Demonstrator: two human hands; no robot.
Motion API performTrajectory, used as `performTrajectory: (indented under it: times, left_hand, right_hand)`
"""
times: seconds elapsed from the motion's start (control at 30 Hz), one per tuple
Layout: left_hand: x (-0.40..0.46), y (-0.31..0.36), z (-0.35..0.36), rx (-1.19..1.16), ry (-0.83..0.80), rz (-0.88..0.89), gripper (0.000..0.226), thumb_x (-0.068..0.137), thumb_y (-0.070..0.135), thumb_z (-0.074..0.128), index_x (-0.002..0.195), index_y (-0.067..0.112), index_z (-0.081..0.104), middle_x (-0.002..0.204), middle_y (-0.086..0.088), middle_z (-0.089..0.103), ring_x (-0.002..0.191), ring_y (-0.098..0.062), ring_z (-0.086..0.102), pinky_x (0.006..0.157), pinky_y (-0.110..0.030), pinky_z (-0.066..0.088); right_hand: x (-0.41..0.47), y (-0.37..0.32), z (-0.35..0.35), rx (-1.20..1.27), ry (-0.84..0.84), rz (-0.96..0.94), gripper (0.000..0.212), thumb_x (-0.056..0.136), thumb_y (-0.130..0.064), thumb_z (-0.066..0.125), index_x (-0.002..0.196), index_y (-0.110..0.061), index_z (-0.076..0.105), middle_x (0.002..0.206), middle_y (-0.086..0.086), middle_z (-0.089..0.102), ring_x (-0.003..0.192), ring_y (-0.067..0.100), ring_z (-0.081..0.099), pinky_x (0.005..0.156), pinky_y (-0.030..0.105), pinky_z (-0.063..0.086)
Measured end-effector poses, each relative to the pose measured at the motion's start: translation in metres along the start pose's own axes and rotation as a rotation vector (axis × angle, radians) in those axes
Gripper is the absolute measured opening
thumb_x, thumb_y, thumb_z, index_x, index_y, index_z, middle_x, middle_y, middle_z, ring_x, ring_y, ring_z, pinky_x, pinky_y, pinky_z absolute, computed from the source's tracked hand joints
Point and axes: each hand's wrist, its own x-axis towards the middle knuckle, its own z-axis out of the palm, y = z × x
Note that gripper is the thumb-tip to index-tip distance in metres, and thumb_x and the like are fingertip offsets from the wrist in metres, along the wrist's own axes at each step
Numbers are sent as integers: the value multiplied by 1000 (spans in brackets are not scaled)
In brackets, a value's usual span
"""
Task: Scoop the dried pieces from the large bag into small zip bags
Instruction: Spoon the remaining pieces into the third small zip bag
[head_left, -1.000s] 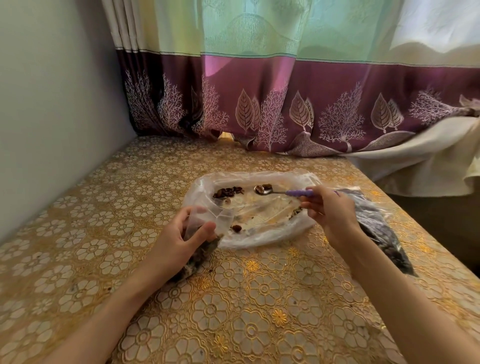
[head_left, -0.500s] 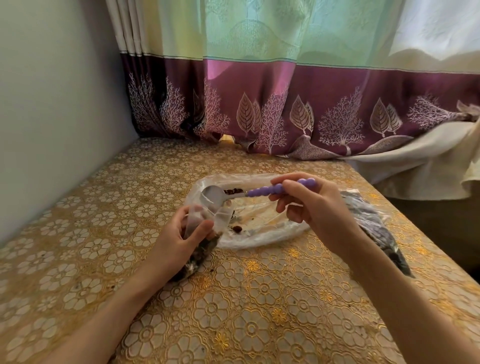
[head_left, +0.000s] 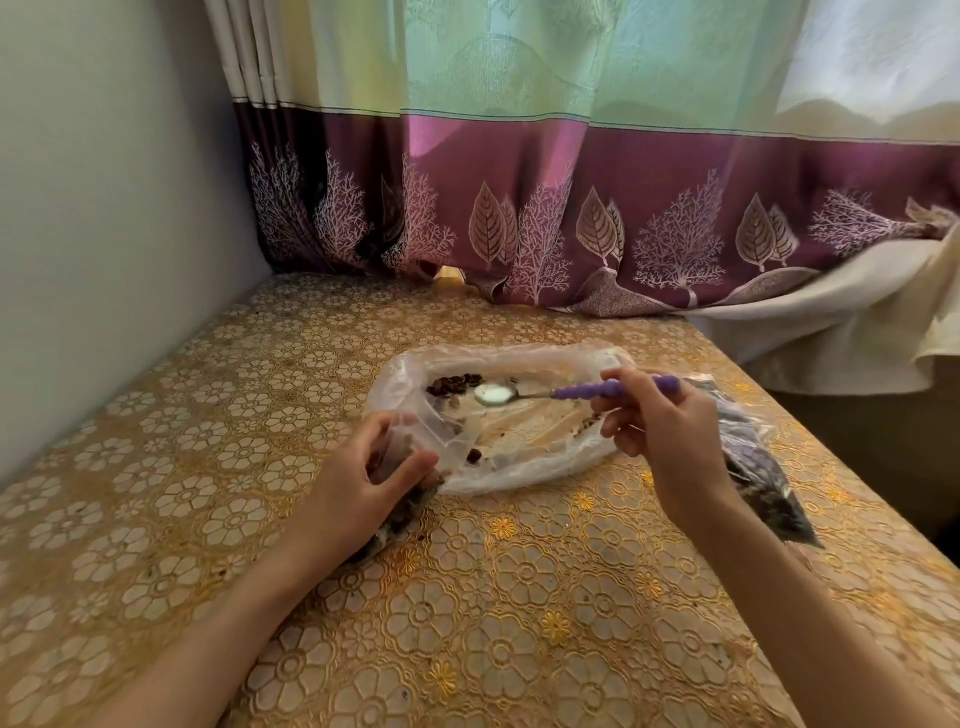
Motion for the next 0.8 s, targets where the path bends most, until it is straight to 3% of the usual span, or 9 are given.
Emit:
performTrajectory:
  times: [0.2, 0.33, 0.43, 0.63, 0.8]
  left_hand:
    - [0, 0, 1, 20, -11, 63, 53, 71, 53, 57, 118, 28, 50, 92, -3, 67, 81, -18, 67, 72, -40, 57]
    - [0, 1, 2, 50, -14, 60, 51, 72, 54, 53, 117, 29, 50, 90, 9, 65, 78, -5, 66, 70, -27, 57]
    - [-1, 2, 3, 172, -45, 58, 57, 74, 60, 42, 120, 29, 48, 93, 18, 58, 76, 5, 59, 57, -13, 48]
    - [-1, 1, 6, 253, -69, 100, 60, 77, 58, 39, 125, 25, 48, 101, 12, 55, 85, -4, 54, 67, -11, 39]
    - [0, 0, 6, 271, -71, 122, 62, 75, 62, 37, 124, 26, 49, 93, 21, 54, 83, 7, 53, 64, -9, 38]
  right_hand:
    - [-17, 9, -13, -166, 99, -146, 34, 97, -14, 47, 66, -6, 60, 53, -3, 67, 39, 4, 50, 37, 11, 37]
    - [-24, 13, -24, -257, 180, -190, 37, 97, -16, 47, 63, -10, 61, 51, -6, 66, 38, 4, 51, 38, 12, 39]
    - [-26, 17, -32, -284, 254, -185, 37, 97, -20, 49, 63, -12, 62, 50, -4, 64, 38, 6, 53, 39, 13, 39]
    - [-31, 20, -36, -246, 305, -204, 41, 98, -20, 47, 60, -14, 62, 52, -1, 66, 38, 8, 53, 35, 17, 38]
    - [-33, 20, -31, -217, 307, -243, 43, 98, -16, 46, 58, -18, 62, 54, -5, 68, 38, 9, 53, 34, 17, 39]
